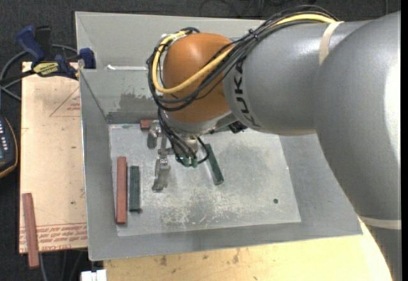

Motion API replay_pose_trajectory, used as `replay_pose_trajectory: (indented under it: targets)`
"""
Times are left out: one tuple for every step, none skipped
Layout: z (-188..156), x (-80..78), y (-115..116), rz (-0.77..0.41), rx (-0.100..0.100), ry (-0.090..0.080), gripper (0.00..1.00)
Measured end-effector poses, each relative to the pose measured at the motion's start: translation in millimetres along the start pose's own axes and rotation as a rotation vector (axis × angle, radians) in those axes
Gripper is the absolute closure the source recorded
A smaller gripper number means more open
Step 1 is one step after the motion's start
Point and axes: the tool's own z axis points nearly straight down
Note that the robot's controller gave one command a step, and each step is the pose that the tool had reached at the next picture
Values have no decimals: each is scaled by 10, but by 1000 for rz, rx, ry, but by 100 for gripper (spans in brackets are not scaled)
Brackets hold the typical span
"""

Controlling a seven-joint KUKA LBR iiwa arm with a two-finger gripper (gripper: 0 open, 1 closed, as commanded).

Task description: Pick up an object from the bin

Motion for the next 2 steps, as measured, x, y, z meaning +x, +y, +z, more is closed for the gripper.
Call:
replay_pose_trajectory:
  targets:
    - [828, -573, 283, 113, -2, -6, 0]
    - [778, -586, 280, 116, -4, -10, 100]
